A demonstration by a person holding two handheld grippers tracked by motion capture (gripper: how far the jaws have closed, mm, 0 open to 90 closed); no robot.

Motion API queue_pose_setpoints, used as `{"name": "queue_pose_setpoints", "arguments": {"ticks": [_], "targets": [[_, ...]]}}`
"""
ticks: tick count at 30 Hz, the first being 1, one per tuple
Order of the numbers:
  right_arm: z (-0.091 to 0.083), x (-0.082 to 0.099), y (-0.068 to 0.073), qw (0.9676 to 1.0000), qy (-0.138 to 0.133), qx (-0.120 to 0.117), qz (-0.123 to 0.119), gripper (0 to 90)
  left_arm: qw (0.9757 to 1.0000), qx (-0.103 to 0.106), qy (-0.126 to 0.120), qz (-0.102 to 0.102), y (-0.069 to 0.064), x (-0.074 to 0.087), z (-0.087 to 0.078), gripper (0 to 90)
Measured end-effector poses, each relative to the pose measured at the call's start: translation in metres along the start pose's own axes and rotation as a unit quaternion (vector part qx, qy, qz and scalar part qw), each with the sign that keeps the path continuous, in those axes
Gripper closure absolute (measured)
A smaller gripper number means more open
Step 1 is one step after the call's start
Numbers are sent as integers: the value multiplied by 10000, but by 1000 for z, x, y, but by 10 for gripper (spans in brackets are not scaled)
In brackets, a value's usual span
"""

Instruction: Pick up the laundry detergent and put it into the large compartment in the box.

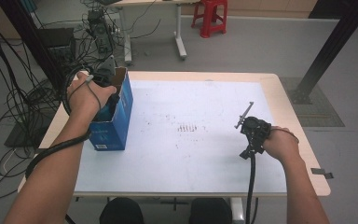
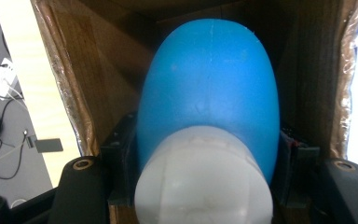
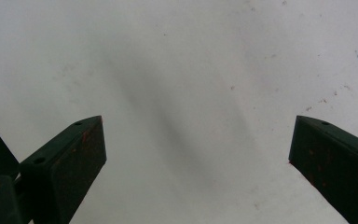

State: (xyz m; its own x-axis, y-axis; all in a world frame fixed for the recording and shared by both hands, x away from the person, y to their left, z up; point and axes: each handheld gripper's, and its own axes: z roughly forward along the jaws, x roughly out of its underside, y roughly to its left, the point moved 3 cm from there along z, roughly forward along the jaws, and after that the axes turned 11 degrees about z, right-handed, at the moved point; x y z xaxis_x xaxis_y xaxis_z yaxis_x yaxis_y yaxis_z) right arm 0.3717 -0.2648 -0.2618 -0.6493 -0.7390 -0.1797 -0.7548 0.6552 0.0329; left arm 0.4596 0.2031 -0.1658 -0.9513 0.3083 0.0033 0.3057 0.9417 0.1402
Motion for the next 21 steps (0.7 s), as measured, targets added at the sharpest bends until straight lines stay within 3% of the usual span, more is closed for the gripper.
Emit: {"name": "queue_pose_setpoints", "arguments": {"ticks": [21], "targets": [[0, 0, 0, 10000, -6, 0, -13, 35, 10000, -1, -8, -24, -1, 1, 0, 376]]}}
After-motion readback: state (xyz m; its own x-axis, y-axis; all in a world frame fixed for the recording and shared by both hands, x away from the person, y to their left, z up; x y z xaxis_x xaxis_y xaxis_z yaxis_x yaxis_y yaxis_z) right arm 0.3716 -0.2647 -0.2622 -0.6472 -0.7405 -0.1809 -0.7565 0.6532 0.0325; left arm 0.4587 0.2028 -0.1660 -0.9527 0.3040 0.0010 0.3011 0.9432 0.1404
